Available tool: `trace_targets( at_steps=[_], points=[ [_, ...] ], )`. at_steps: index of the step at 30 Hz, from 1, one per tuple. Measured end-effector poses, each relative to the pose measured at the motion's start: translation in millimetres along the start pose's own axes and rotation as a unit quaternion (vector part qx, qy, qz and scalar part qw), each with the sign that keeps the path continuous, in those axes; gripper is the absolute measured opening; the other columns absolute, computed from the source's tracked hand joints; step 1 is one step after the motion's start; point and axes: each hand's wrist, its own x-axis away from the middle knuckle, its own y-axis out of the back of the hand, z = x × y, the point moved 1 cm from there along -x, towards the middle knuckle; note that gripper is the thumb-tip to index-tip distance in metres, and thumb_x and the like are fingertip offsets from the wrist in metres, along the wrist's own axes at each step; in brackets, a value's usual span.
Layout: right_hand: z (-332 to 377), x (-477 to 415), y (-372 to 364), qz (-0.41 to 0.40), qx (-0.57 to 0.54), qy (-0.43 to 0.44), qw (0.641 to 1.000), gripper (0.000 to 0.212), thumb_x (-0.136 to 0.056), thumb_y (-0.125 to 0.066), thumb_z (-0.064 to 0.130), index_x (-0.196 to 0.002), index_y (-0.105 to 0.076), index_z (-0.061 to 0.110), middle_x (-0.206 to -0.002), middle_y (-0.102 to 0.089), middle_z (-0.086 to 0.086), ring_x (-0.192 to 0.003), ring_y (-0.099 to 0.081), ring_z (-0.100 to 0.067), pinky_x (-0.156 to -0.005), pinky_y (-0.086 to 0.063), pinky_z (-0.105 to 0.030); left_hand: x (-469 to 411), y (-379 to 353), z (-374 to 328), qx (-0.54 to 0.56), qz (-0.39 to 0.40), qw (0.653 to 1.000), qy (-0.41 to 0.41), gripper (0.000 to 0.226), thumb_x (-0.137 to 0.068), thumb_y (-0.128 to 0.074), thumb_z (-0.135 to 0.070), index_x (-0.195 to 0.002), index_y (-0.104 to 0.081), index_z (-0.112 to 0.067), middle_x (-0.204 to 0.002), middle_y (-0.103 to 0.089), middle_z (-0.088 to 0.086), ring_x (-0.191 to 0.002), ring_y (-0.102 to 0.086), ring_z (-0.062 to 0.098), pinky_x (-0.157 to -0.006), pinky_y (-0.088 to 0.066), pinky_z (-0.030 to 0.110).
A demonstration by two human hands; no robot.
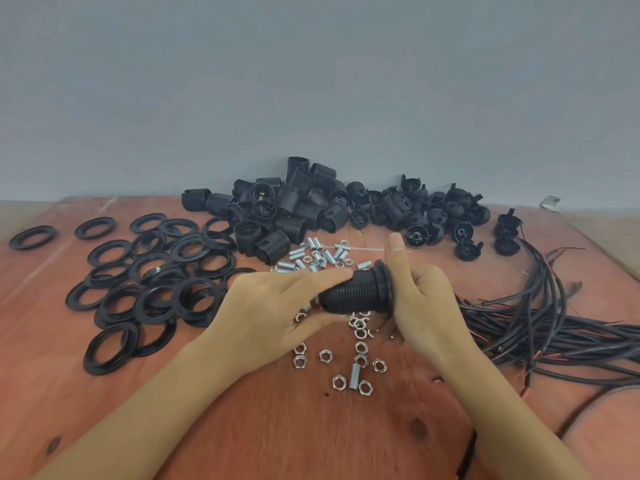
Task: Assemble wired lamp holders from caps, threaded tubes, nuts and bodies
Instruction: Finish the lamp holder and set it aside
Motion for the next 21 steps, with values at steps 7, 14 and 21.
trace_targets(
  at_steps=[7,14,21],
  points=[
    [-5.6,-1.7,-3.6,-0.001,-0.034,-0.015,0.999,0.08,-0.085,-0.028,0.073,-0.05,-0.06,0.009,-0.042,-0.059,-0.012,-0.032,-0.053,-0.019,-0.038,-0.04,-0.019,-1.7,5.3,6.8,-0.004,-0.028,0.997,0.072,0.044,-0.09,-0.06,-0.048,-0.123,-0.053,-0.02,-0.098,-0.075,-0.002,-0.074,-0.058,0.007,-0.066,-0.041,0.012],
    [-6.9,-9.5,0.1,0.018,-0.183,-0.081,0.98,0.065,-0.092,-0.043,0.062,-0.055,-0.07,0.016,-0.054,-0.06,-0.007,-0.04,-0.048,-0.016,-0.043,-0.04,-0.026,-0.3,3.2,8.0,-0.008,-0.051,0.996,0.079,0.046,-0.088,-0.063,-0.046,-0.123,-0.054,-0.019,-0.105,-0.073,-0.003,-0.078,-0.059,0.007,-0.066,-0.044,0.013],
    [0.3,-5.7,-4.9,0.046,-0.202,-0.089,0.974,0.058,-0.091,-0.044,0.063,-0.067,-0.078,0.023,-0.068,-0.071,-0.002,-0.051,-0.058,-0.013,-0.047,-0.045,-0.026,0.1,3.1,8.3,-0.021,-0.064,0.995,0.077,0.046,-0.087,-0.066,-0.044,-0.123,-0.055,-0.018,-0.108,-0.072,-0.005,-0.076,-0.06,0.003,-0.069,-0.046,0.011]
  ],
)
